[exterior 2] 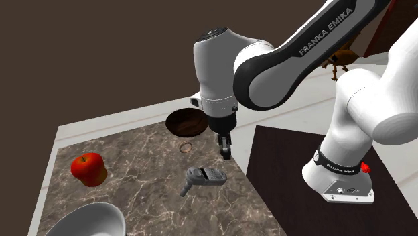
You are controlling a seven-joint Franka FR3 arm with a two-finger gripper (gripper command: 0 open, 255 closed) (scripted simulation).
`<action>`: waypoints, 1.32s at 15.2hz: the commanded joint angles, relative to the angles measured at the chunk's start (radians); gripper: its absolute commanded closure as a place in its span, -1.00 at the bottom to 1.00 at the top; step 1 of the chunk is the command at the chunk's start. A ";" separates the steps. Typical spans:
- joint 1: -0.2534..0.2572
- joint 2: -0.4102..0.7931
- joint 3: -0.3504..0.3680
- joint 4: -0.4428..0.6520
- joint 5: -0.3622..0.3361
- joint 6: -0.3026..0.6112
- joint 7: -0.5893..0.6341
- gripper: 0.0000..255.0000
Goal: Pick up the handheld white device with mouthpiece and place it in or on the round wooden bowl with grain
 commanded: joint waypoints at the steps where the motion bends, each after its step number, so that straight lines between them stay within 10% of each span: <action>1: 0.000 0.000 0.000 0.000 0.000 0.000 0.000 -1.00; 10: 0.115 0.164 -0.069 0.035 0.467 0.451 -0.321 -1.00; 20: 0.141 0.288 -0.050 0.062 0.564 0.550 -0.394 -1.00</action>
